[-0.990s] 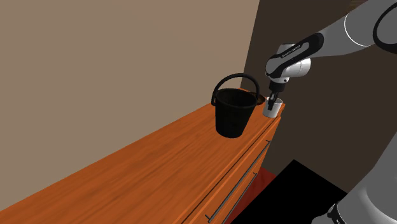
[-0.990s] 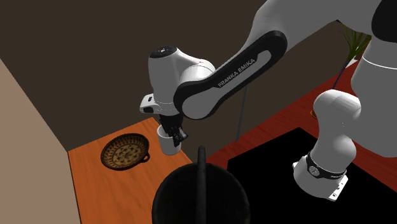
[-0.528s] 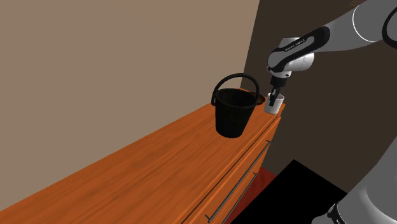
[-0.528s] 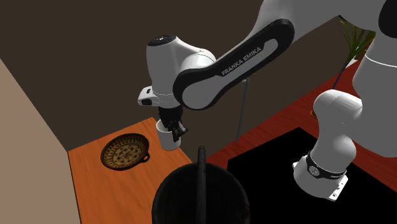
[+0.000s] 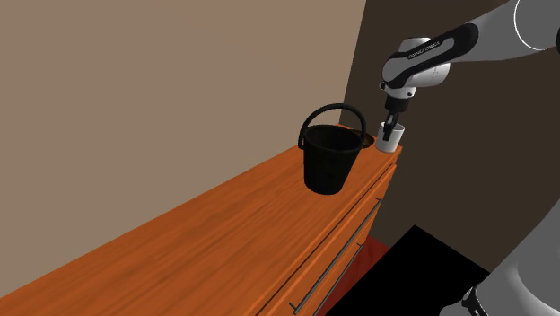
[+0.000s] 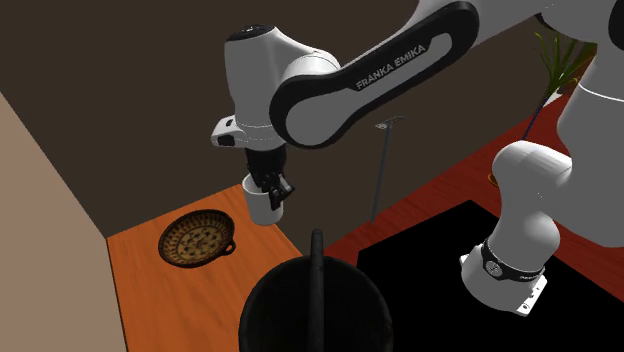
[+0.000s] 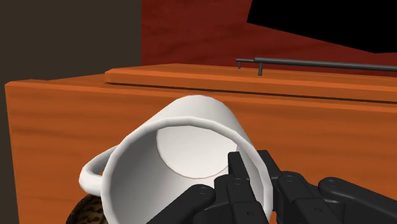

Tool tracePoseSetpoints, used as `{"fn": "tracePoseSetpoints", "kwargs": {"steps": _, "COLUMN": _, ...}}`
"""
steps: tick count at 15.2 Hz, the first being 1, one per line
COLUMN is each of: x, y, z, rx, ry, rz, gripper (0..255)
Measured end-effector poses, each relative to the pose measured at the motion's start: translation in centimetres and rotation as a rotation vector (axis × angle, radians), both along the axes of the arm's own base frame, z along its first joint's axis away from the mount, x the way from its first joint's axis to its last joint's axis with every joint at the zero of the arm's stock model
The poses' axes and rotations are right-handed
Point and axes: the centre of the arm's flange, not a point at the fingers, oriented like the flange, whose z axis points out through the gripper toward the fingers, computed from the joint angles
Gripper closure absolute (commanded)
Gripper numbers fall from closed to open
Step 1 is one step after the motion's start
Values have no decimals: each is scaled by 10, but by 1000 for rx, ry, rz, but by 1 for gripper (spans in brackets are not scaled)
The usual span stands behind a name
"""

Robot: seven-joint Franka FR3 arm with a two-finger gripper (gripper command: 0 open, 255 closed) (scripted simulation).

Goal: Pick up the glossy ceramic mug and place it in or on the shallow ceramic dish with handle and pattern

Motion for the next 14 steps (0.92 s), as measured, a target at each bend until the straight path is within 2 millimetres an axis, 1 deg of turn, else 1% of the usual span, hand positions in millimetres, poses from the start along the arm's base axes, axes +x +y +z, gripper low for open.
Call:
{"fn": "tracePoseSetpoints", "kwargs": {"steps": 9, "x": 0, "y": -1, "z": 47, "rx": 0, "ry": 0, "rz": 0, "gripper": 255}}
{"fn": "tracePoseSetpoints", "kwargs": {"steps": 11, "x": 14, "y": -6, "z": 53, "rx": 0, "ry": 0, "rz": -1, "gripper": 255}}
{"fn": "tracePoseSetpoints", "kwargs": {"steps": 12, "x": 25, "y": -10, "z": 53, "rx": 0, "ry": 0, "rz": -1, "gripper": 255}}
{"fn": "tracePoseSetpoints", "kwargs": {"steps": 14, "x": 48, "y": -17, "z": 60, "rx": -1, "ry": 1, "rz": -2, "gripper": 255}}
